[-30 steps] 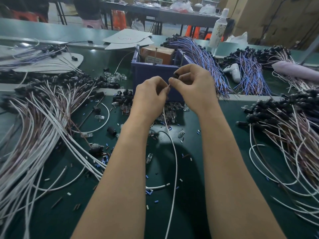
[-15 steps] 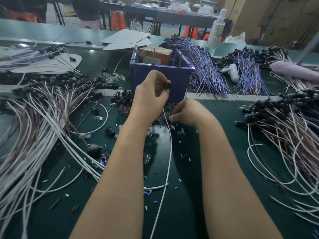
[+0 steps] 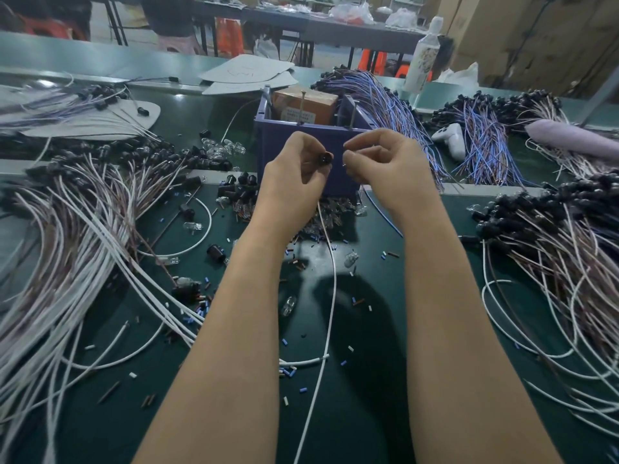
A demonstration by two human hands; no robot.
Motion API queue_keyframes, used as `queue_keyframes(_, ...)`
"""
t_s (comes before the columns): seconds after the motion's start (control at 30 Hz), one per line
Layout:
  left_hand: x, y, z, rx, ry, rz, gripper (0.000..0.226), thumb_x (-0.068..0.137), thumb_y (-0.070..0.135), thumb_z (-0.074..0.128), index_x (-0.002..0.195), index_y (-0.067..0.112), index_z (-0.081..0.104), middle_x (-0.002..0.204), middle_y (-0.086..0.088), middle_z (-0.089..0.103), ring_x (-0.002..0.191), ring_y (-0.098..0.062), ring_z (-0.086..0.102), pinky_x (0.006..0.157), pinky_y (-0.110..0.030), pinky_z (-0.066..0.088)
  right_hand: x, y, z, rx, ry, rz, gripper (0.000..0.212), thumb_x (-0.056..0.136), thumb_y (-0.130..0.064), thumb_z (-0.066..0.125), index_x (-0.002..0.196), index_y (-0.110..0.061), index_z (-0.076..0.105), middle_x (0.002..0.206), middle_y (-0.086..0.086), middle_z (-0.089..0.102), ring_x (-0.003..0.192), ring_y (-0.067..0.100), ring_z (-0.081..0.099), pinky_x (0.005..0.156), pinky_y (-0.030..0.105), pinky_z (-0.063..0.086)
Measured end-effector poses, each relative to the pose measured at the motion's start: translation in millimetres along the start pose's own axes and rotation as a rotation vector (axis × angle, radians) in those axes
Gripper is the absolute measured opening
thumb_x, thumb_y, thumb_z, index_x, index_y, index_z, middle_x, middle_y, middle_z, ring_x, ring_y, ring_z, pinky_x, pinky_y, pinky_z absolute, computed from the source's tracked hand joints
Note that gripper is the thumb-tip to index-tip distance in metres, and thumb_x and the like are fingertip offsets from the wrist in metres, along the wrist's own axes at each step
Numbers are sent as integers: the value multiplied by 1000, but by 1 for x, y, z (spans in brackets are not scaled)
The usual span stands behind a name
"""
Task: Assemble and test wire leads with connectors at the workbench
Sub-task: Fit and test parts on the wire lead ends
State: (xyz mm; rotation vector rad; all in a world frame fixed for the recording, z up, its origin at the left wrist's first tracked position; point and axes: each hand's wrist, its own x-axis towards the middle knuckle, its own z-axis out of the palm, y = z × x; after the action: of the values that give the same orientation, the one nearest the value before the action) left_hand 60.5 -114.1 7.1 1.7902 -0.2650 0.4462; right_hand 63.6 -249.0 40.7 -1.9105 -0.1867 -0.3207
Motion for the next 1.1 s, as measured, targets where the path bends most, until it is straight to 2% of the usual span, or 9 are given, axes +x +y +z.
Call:
queue_keyframes(0.1, -1, 2, -1, 4, 4, 4, 19, 90, 3, 57, 96, 20, 50, 100, -2, 70, 95, -8, 66, 91, -27, 52, 1, 2, 2, -228, -25, -32, 20, 87, -8, 58, 84, -24, 70, 74, 9, 67, 70, 22, 61, 73, 34, 53)
queue_keyframes(0.23, -1, 7, -1, 7, -2, 38, 23, 89, 1, 56, 98, 22, 56, 97, 0, 69, 91, -7, 67, 90, -27, 53, 2, 9, 13, -379, -16, -57, 16, 87, -17, 64, 100, -16, 73, 71, -4, 58, 62, 5, 49, 56, 6, 35)
queue_keyframes(0.37, -2, 13, -3, -15, -29, 64, 23, 86, -1, 58, 96, 20, 60, 91, 9, 67, 87, -2, 67, 88, -27, 54, -1, 14, 21, -368, 25, -116, 15, 88, -15, 61, 97, -14, 73, 78, 6, 64, 70, 14, 53, 58, 16, 34)
queue_keyframes(0.5, -1, 20, -5, 7, -68, 97, 22, 84, -1, 59, 95, 18, 62, 96, 0, 66, 85, -16, 66, 85, -33, 54, -3, 18, 24, -294, 68, -151, 17, 88, -14, 62, 100, -9, 72, 90, 12, 65, 78, 18, 56, 70, 23, 40)
queue_keyframes(0.6, 0, 25, -5, -13, -101, 91, 24, 83, -5, 57, 97, 15, 62, 102, -8, 65, 89, -17, 67, 88, -34, 54, -4, 17, 24, -233, 115, -177, 12, 86, -9, 62, 94, -8, 72, 84, 10, 61, 74, 17, 52, 68, 25, 41)
queue_keyframes(0.77, -1, 28, -6, -20, -145, 81, 20, 84, -1, 62, 97, 13, 61, 96, -2, 67, 90, -13, 68, 89, -33, 54, -5, 19, 24, -295, 134, -230, 13, 85, -2, 58, 89, 1, 69, 80, 15, 60, 71, 21, 48, 65, 30, 38)
queue_keyframes(0.83, -1, 28, -6, -26, -147, 79, 19, 83, -1, 63, 94, 15, 61, 92, 2, 67, 88, -11, 68, 88, -32, 55, -6, 22, 24, -303, 147, -247, 10, 84, 0, 57, 80, -2, 66, 73, 7, 55, 67, 18, 45, 61, 26, 34)
queue_keyframes(0.93, -1, 27, -7, -35, -145, 75, 23, 82, -1, 65, 88, 20, 61, 88, 4, 67, 85, -9, 68, 85, -30, 56, -8, 23, 25, -272, 189, -265, 33, 82, 3, 57, 64, -23, 46, 64, -12, 40, 59, 2, 37, 57, 11, 29)
queue_keyframes(1.1, -1, 26, -9, -76, -140, 60, 24, 81, -2, 65, 86, 21, 63, 84, 6, 69, 80, -4, 68, 80, -22, 54, -9, 24, 28, -259, 207, -264, 42, 83, 2, 57, 63, -29, 38, 65, -14, 36, 58, 0, 36, 57, 10, 29)
